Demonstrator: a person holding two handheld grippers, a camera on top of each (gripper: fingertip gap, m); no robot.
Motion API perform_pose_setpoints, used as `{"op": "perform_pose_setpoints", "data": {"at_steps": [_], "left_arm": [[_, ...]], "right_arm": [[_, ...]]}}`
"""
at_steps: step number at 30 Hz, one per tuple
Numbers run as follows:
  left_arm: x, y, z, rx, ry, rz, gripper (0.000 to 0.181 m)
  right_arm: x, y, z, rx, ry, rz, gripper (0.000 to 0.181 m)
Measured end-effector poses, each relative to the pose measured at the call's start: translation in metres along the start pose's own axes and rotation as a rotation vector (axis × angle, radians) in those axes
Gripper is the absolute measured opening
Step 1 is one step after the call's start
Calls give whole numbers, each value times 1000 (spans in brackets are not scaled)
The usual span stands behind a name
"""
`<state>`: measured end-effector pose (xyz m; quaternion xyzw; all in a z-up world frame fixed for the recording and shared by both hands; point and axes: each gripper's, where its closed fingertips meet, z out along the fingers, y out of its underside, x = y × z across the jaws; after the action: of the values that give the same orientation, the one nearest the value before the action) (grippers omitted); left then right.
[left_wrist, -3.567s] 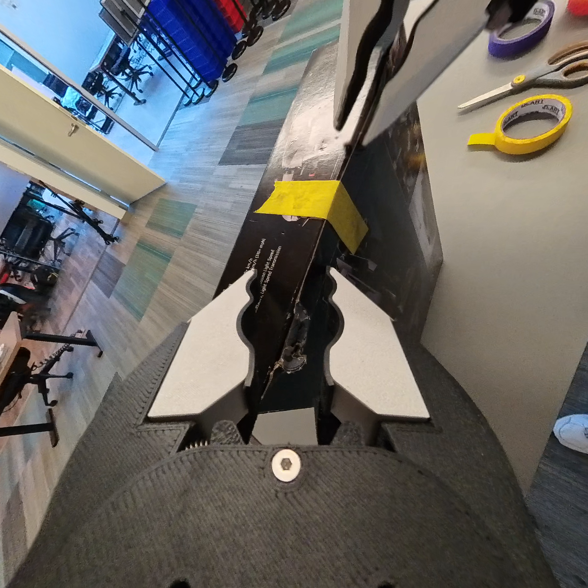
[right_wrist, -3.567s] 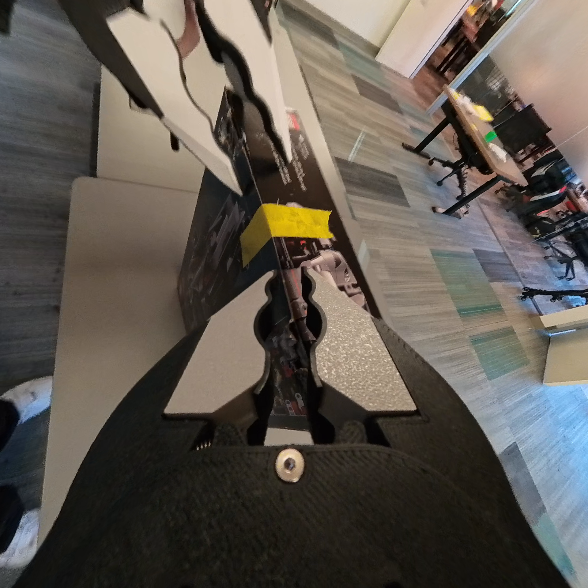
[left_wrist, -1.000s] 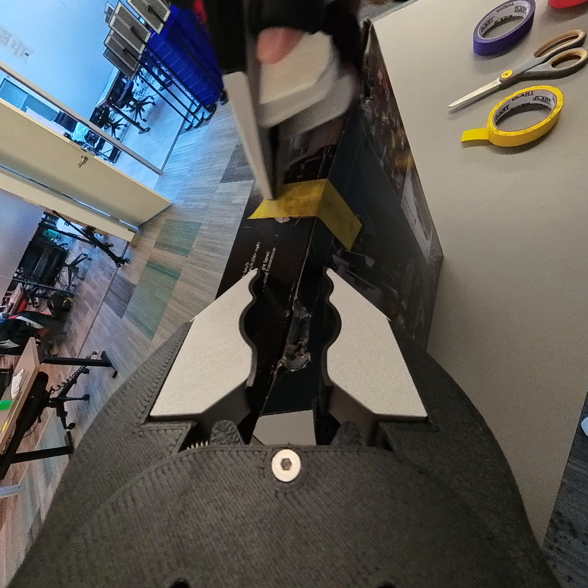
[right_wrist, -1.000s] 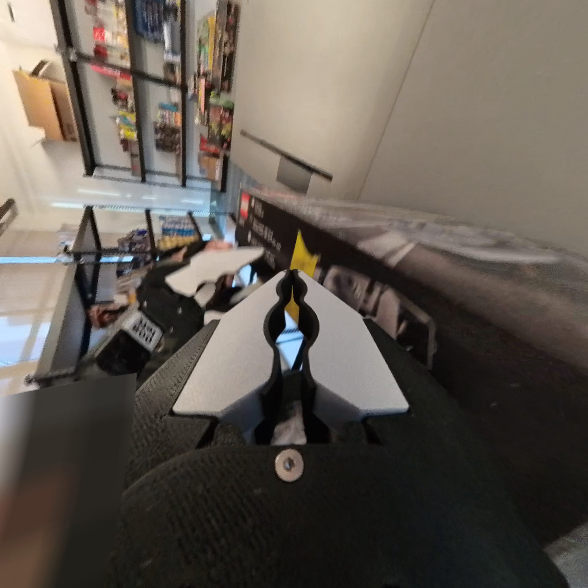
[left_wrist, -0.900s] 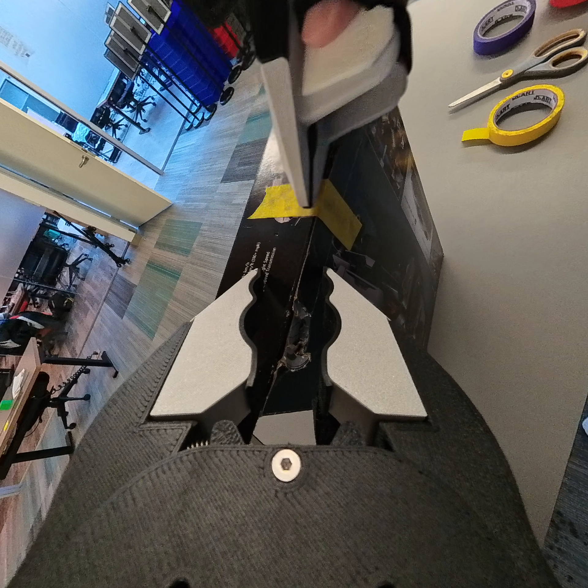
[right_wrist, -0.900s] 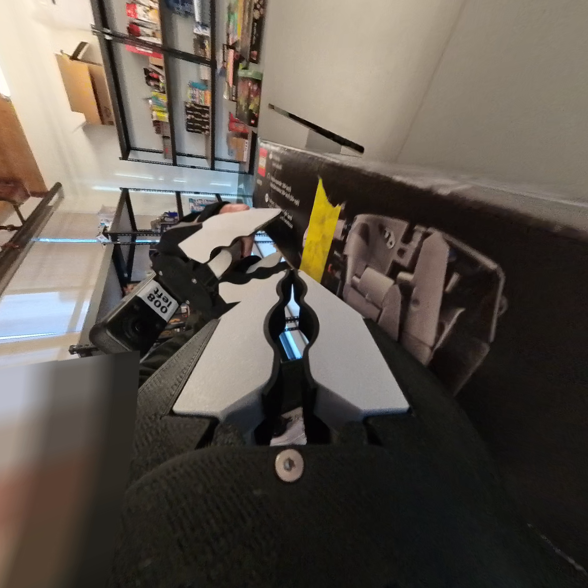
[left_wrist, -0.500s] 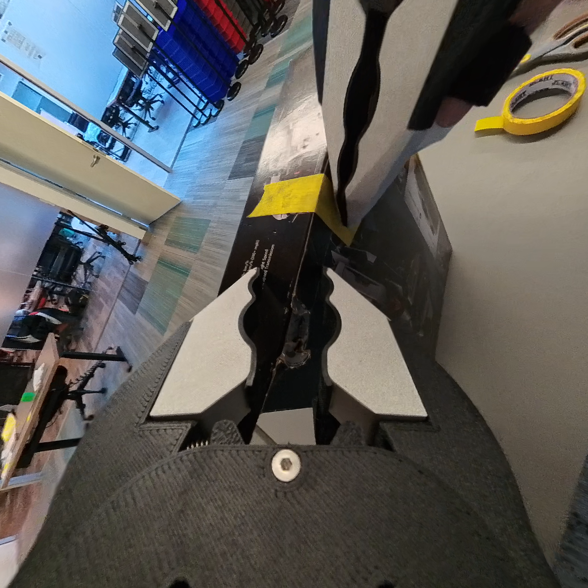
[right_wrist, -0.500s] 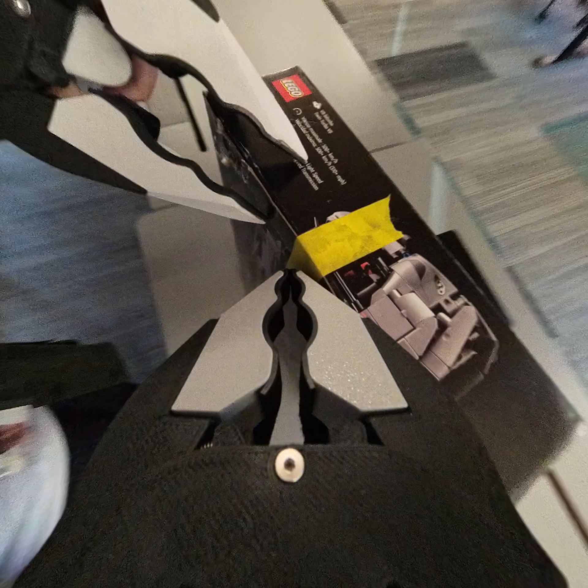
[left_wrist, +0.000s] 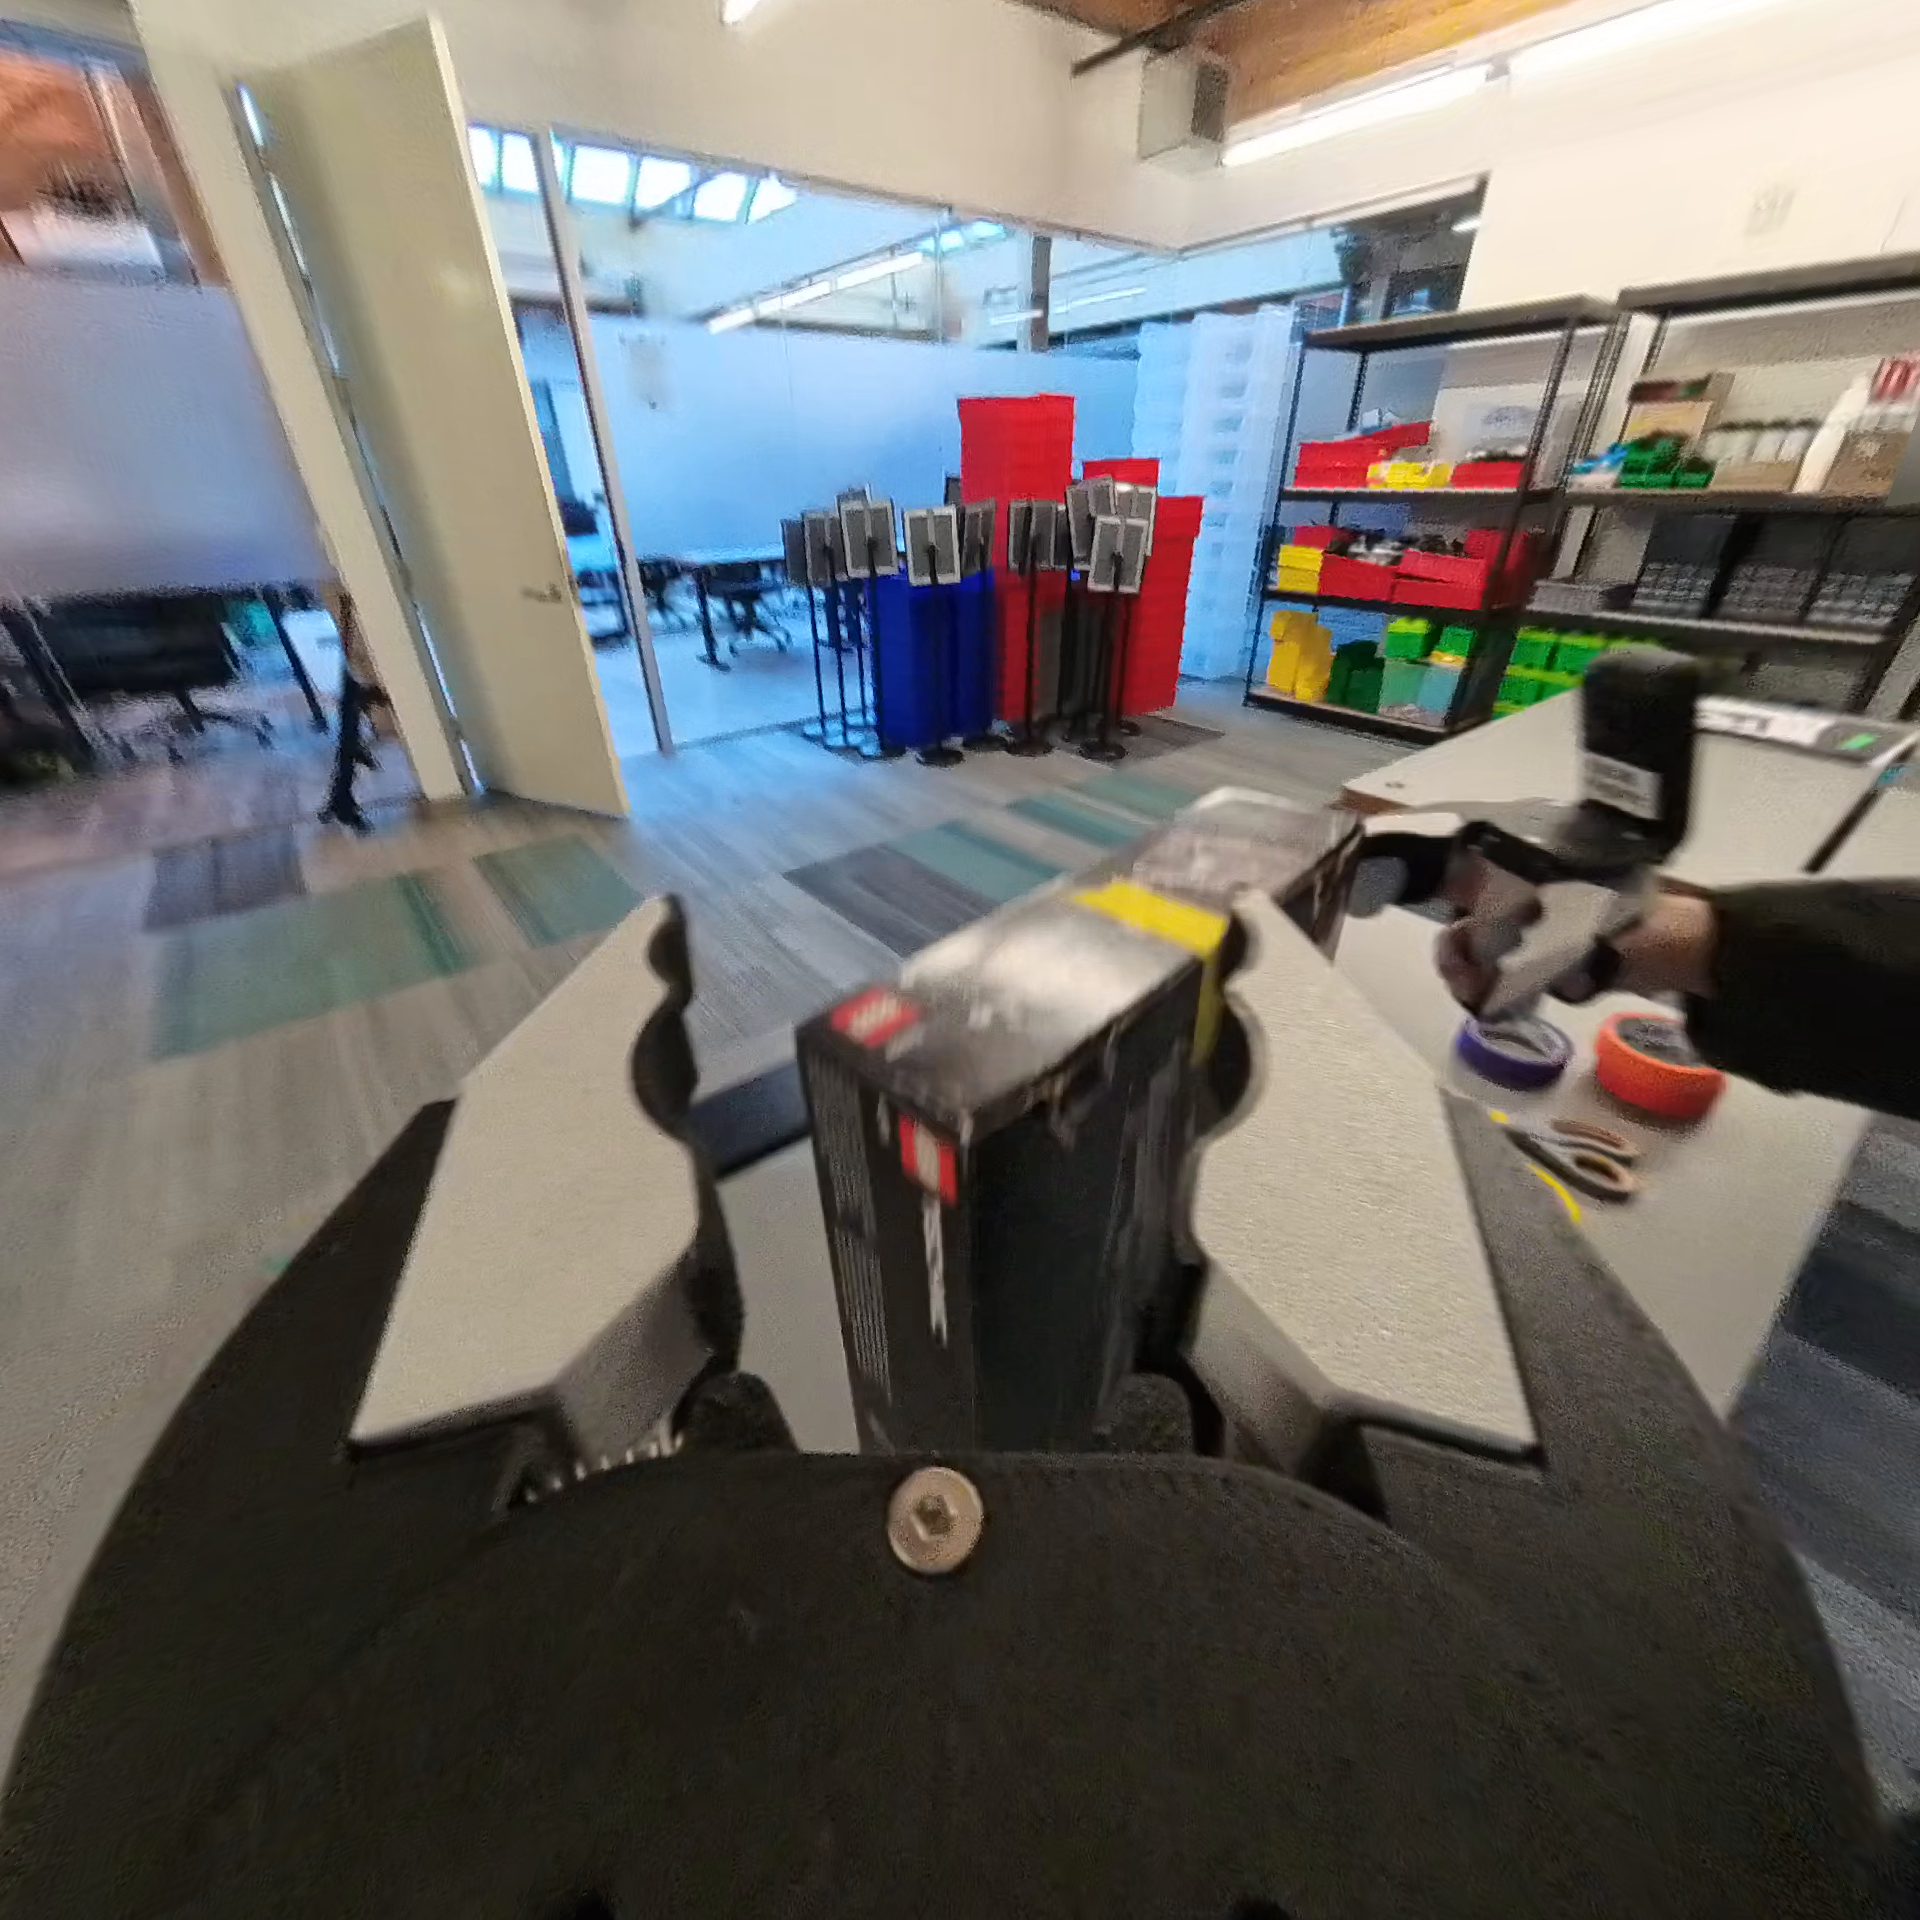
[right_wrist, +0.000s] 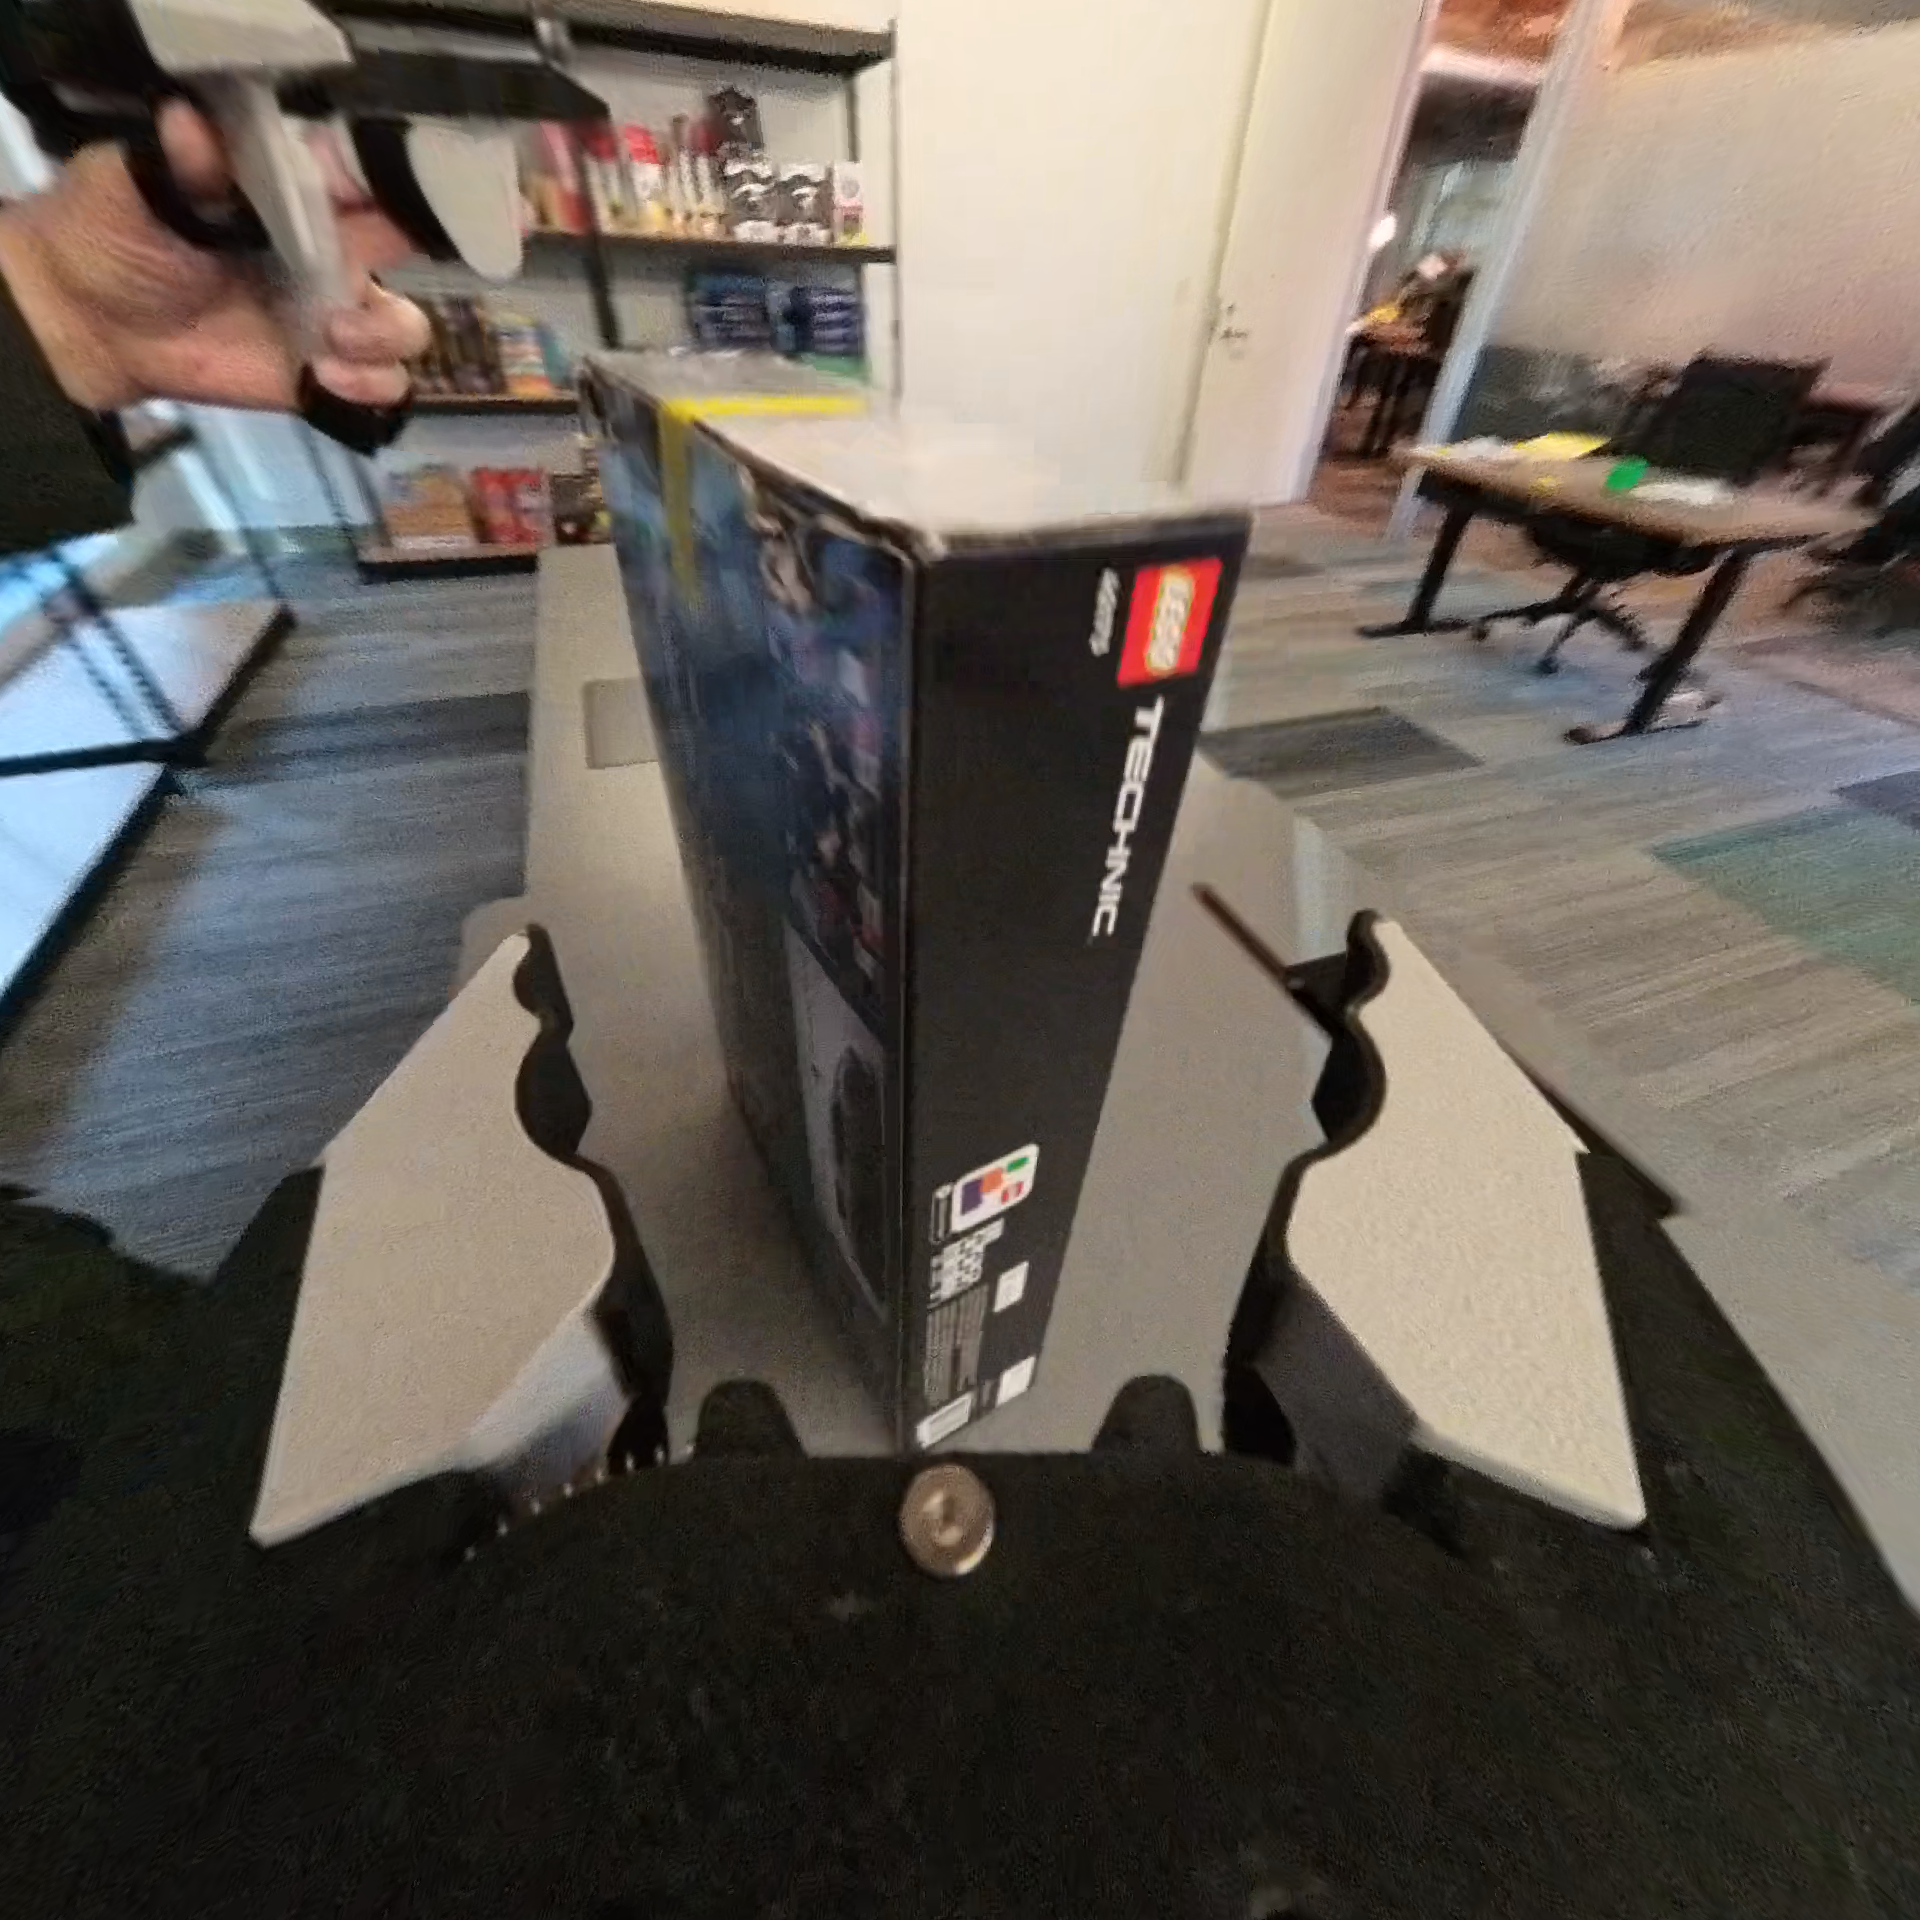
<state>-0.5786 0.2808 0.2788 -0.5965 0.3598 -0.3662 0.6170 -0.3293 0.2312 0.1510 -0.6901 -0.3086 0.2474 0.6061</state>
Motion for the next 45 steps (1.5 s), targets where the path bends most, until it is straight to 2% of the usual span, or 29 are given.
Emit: {"op": "perform_pose_setpoints", "data": {"at_steps": [1, 4, 6, 8, 10, 12, 13, 15, 19, 22, 25, 28, 30, 33, 35, 37, 40, 43, 45], "left_arm": [[-5, 24, -4, -39, 20, -30, 110], [-15, 107, 1, -193, 107, -93, 115], [-14, 147, 15, -232, 184, -153, 119], [-13, 194, 29, -293, 254, -89, 122], [-9, 240, 40, -364, 327, -97, 120], [1, 268, 51, -359, 391, -101, 121], [7, 274, 58, -330, 409, -92, 120], [16, 268, 68, -253, 438, -77, 112], [23, 259, 70, -280, 509, -150, 108], [47, 225, 75, -306, 660, -156, 108], [93, 175, 84, -317, 896, -60, 108], [162, 131, 80, -317, 1177, 11, 109], [216, 108, 68, -283, 1363, 57, 109], [303, 80, 33, -204, 1635, 110, 109], [360, 66, -2, -161, 1809, 129, 109], [416, 54, -47, -122, 1974, 148, 109], [489, 42, -133, -67, 2208, 183, 109], [550, 45, -236, -31, 2424, 217, 109], [584, 58, -311, -39, 2552, 240, 109]], "right_arm": [[3, 11, 9, -18, -57, 58, 142], [2, 35, 39, -21, -171, 148, 134], [-5, 64, 55, -62, -209, 127, 131], [-12, 99, 67, -134, -256, 96, 124], [-16, 125, 77, -172, -283, 105, 117], [-14, 124, 85, -106, -271, 134, 116], [-13, 118, 88, -67, -267, 150, 115], [-11, 108, 90, -18, -247, 146, 111], [-18, 100, 74, -2, -174, 253, 109], [-37, 67, 38, 54, -20, 313, 108], [-75, 28, -22, 112, 219, 295, 108], [-138, -2, -90, 114, 491, 280, 107], [-191, -20, -132, 100, 678, 256, 106], [-280, -42, -188, 67, 956, 219, 107], [-346, -53, -218, 43, 1133, 209, 107], [-418, -62, -240, 18, 1299, 210, 108], [-535, -70, -257, -13, 1533, 215, 107], [-656, -62, -254, -69, 1736, 258, 108], [-738, -48, -244, -66, 1856, 300, 108]]}}
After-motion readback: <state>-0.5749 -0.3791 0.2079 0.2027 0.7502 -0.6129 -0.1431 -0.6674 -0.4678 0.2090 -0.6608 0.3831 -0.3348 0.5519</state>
